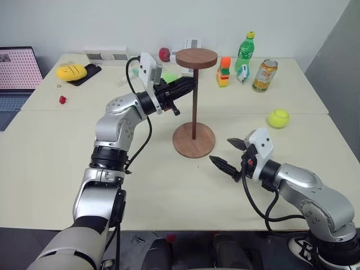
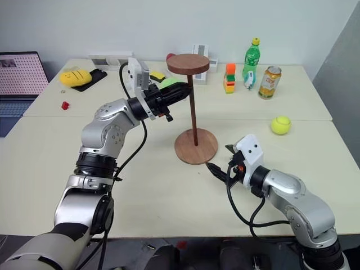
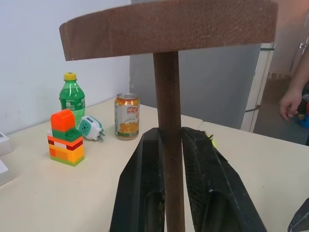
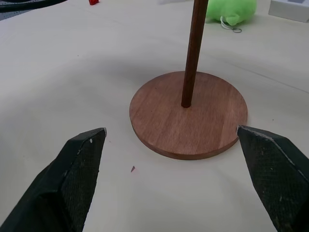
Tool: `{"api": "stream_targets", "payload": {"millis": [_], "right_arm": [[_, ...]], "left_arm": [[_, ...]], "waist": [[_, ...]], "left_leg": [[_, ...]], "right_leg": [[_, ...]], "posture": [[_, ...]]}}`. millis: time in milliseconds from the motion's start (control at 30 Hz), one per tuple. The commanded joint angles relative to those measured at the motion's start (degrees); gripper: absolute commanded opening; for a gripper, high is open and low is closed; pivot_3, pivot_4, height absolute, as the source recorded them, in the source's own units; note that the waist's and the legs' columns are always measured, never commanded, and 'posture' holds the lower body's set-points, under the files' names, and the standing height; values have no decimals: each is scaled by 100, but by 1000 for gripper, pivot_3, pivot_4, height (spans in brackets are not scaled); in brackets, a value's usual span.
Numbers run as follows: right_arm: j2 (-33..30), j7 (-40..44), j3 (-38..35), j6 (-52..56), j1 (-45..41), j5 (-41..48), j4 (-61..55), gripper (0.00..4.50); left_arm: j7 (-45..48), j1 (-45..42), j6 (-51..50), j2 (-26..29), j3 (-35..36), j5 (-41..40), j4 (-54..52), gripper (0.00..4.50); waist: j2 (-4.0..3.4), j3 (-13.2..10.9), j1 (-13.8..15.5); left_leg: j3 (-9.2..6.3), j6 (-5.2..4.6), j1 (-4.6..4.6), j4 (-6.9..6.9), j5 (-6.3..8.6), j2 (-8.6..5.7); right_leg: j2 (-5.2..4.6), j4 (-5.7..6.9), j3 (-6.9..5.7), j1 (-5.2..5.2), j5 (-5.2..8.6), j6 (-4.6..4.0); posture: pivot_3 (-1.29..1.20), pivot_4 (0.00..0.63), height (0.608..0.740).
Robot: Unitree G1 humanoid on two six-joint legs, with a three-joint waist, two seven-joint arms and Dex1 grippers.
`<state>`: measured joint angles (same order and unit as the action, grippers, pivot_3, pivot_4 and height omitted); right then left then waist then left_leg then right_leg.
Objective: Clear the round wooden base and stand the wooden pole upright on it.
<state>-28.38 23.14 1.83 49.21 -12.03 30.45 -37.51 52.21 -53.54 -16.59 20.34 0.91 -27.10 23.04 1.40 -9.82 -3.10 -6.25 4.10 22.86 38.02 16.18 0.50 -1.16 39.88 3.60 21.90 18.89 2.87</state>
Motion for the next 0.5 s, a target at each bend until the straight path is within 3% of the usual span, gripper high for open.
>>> {"api": "stream_targets", "payload": {"millis": [33, 500], "right_arm": [[14, -46, -142, -15, 5, 84, -258, 4500], [5, -55, -181, 38, -48, 131, -246, 4500]], "left_arm": [[74, 70, 154, -35, 107, 31, -129, 273], [320, 909, -77, 87, -137, 277, -365, 273]], "waist": [[0, 0, 0], [-4, 17, 1]], "left_leg": [[0, 0, 0, 0, 0, 0], [-1, -16, -30, 1, 9, 1]], "right_leg": [[0, 0, 1, 0, 0, 0], [0, 2, 1, -30, 0, 0]], "posture": [[0, 150, 740], [0, 150, 740]]}}
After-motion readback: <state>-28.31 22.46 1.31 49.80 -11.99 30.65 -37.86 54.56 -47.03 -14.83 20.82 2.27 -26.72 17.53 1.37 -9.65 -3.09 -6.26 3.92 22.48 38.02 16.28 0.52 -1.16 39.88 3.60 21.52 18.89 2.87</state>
